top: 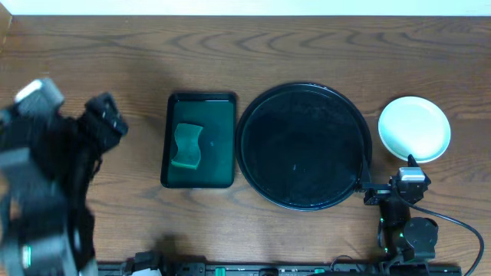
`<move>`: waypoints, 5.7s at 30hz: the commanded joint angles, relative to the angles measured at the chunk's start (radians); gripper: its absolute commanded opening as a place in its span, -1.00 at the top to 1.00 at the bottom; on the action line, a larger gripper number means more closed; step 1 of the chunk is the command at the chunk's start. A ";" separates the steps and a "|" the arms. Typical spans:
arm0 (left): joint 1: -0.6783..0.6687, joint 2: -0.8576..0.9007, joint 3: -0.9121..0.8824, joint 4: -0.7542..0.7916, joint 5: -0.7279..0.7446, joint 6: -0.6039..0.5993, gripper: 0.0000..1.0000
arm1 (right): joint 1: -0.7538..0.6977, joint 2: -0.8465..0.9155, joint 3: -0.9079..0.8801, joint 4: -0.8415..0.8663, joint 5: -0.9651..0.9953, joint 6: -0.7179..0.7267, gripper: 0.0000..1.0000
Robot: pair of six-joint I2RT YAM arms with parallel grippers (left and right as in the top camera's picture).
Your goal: Clean dirty plates on tray and stack at the side
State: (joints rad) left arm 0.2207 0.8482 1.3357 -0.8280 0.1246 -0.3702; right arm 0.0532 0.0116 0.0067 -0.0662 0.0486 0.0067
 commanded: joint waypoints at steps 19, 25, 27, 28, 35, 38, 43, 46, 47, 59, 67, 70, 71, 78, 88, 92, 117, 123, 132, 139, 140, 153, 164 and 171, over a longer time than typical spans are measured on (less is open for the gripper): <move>-0.009 -0.440 0.010 -0.005 -0.006 -0.009 -0.61 | -0.008 -0.007 -0.002 -0.004 0.000 -0.001 -0.99; -0.032 -0.534 0.010 -0.011 -0.006 -0.009 -0.61 | -0.008 -0.007 -0.002 -0.004 0.000 0.000 -0.98; -0.053 -0.572 0.010 -0.041 -0.005 -0.009 -0.61 | -0.008 -0.007 -0.002 -0.004 0.000 0.000 -0.99; -0.061 -0.582 0.010 -0.051 -0.006 -0.009 -0.61 | -0.008 -0.007 -0.002 -0.004 0.000 0.000 -0.99; -0.103 -0.676 0.010 -0.142 -0.006 -0.009 -0.61 | -0.008 -0.007 -0.002 -0.004 0.000 0.000 -0.98; -0.106 -0.715 0.007 -0.183 -0.008 -0.005 -0.61 | -0.008 -0.007 -0.002 -0.004 0.000 -0.001 -0.99; -0.109 -0.782 -0.025 -0.204 -0.011 -0.005 -0.61 | -0.008 -0.006 -0.002 -0.004 0.000 -0.001 -0.99; -0.109 -0.824 -0.066 -0.204 -0.011 -0.005 -0.61 | -0.008 -0.006 -0.002 -0.004 0.000 -0.001 -0.99; -0.109 -0.836 -0.081 -0.204 -0.011 -0.005 -0.61 | -0.008 -0.006 -0.002 -0.004 0.000 0.000 -0.99; -0.147 -0.845 -0.275 -0.112 -0.013 -0.006 -0.61 | -0.008 -0.007 -0.002 -0.004 0.000 -0.001 -0.99; -0.185 -0.845 -0.522 0.276 -0.013 -0.010 -0.61 | -0.008 -0.007 -0.002 -0.004 0.000 0.000 -0.98; -0.197 -0.845 -0.643 0.524 -0.013 -0.010 -0.61 | -0.008 -0.007 -0.002 -0.004 0.000 0.000 -0.99; -0.200 -0.845 -0.681 0.604 -0.013 -0.010 -0.61 | -0.008 -0.007 -0.002 -0.004 0.000 0.000 -0.98; -0.207 -0.845 -0.958 1.146 -0.013 -0.021 -0.61 | -0.008 -0.007 -0.002 -0.004 0.000 -0.001 -0.99; -0.207 -0.846 -1.176 1.369 -0.013 -0.055 -0.61 | -0.008 -0.006 -0.002 -0.004 0.000 -0.001 -0.99; -0.207 -0.846 -1.222 1.368 -0.013 -0.054 -0.61 | -0.008 -0.007 -0.002 -0.004 0.000 -0.001 -0.98; -0.207 -0.846 -1.332 1.171 -0.009 -0.054 -0.61 | -0.008 -0.007 -0.002 -0.004 0.000 0.000 -0.99; -0.207 -0.846 -1.332 0.984 -0.009 -0.054 -0.61 | -0.008 -0.007 -0.002 -0.004 0.000 0.000 -0.99; -0.207 -0.846 -1.332 0.765 -0.013 0.002 -0.61 | -0.008 -0.006 -0.002 -0.004 0.000 -0.001 -0.98; -0.207 -0.846 -1.332 0.765 -0.013 0.085 -0.61 | -0.008 -0.007 -0.002 -0.004 0.000 -0.001 -0.99; -0.207 -0.846 -1.332 0.765 -0.013 0.097 -0.61 | -0.008 -0.007 -0.002 -0.004 0.000 -0.001 -0.99; -0.207 -0.846 -1.332 0.765 -0.013 0.202 -0.61 | -0.008 -0.006 -0.002 -0.004 0.000 0.000 -0.98; -0.207 -0.846 -1.332 0.765 -0.003 0.313 -0.61 | -0.008 -0.007 -0.002 -0.004 0.000 -0.001 -0.98; -0.207 -0.846 -1.332 0.765 -0.006 0.314 -0.61 | -0.008 -0.007 -0.002 -0.004 0.000 -0.001 -0.98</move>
State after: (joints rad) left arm 0.0166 0.0090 0.0120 -0.0174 0.0982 -0.0738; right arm 0.0528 0.0116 0.0067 -0.0666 0.0483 0.0067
